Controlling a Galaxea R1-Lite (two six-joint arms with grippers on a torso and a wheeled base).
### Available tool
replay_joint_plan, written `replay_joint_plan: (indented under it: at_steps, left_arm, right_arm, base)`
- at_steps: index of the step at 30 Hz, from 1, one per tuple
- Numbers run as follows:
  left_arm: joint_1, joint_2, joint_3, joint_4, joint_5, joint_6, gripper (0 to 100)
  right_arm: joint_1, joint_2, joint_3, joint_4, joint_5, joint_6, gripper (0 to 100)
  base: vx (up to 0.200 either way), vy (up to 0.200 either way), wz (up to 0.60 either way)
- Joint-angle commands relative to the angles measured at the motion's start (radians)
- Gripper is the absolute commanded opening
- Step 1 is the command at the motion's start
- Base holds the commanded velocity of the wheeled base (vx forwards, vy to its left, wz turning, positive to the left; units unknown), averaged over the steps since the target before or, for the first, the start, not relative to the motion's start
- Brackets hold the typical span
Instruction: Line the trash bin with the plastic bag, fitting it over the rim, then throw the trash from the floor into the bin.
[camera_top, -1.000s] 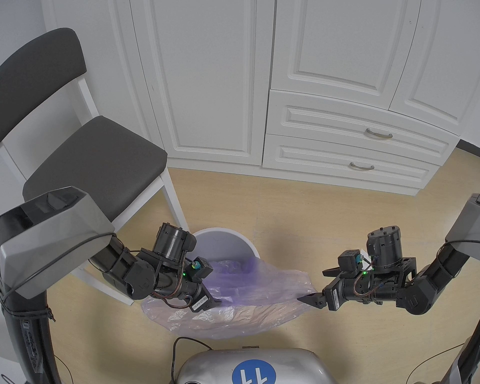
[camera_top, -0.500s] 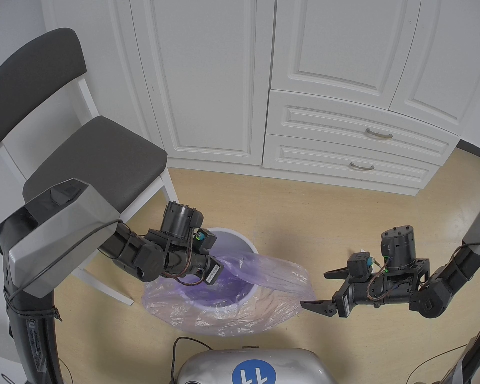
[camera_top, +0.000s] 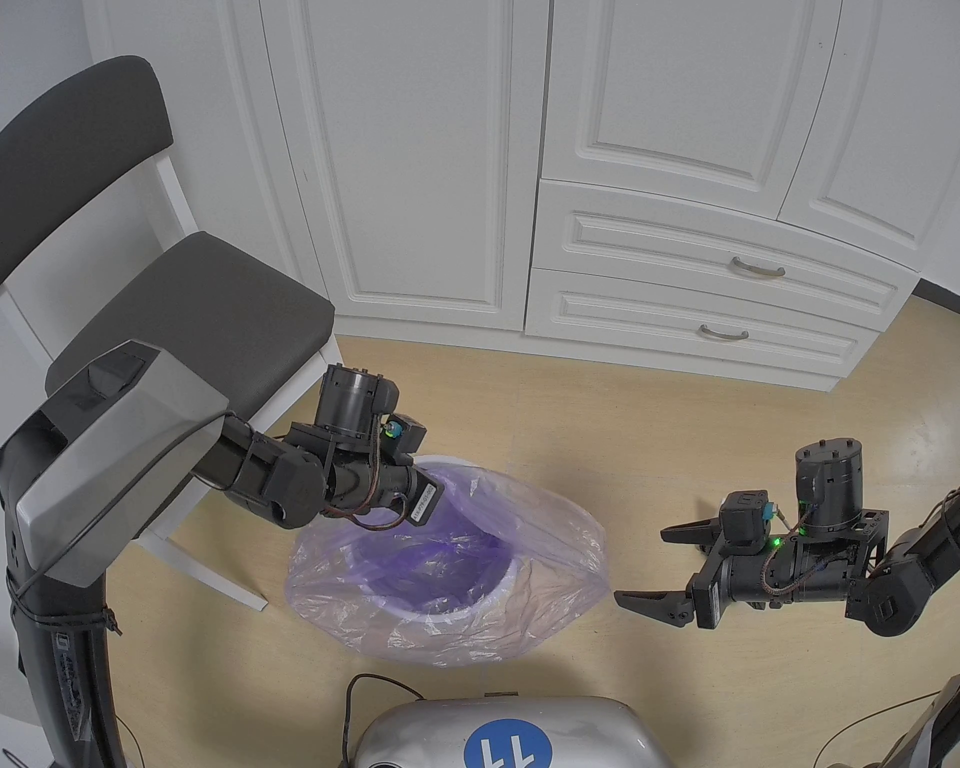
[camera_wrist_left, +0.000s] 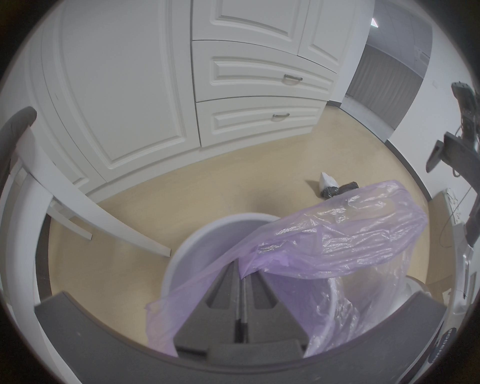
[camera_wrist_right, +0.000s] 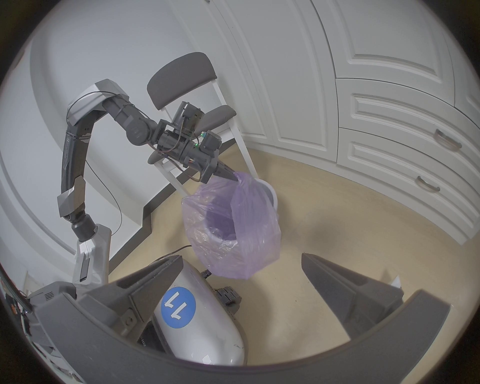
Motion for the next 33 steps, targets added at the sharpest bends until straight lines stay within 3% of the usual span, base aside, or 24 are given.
replay_joint_plan:
  at_steps: [1, 12, 20, 32, 33]
  left_arm:
    - [0.026, 0.039, -0.075, 0.017, -0.006, 0.002, 0]
    - [0.040, 0.144, -0.228, -0.019, 0.005, -0.006, 0]
    - [0.039, 0.226, -0.323, -0.109, 0.172, -0.003, 0]
    - [0.034, 0.226, -0.331, -0.117, 0.172, -0.003, 0]
    - [0.034, 0.223, -0.330, -0.112, 0.172, -0.003, 100]
  right_arm:
    - [-0.002, -0.014, -0.002, 0.000, 0.001, 0.000, 100]
    - [-0.009, -0.017, -0.008, -0.003, -0.001, 0.002, 100]
    - [-0.012, -0.025, -0.012, -0.014, -0.004, 0.005, 100]
    - [-0.019, -0.043, -0.012, -0.014, -0.006, 0.005, 100]
    - [-0.019, -0.046, -0.012, -0.014, -0.006, 0.005, 100]
  base:
    - [0.000, 0.000, 0.00]
    - [0.000, 0.000, 0.00]
    - [0.000, 0.000, 0.00]
    - [0.000, 0.000, 0.00]
    - [0.000, 0.000, 0.00]
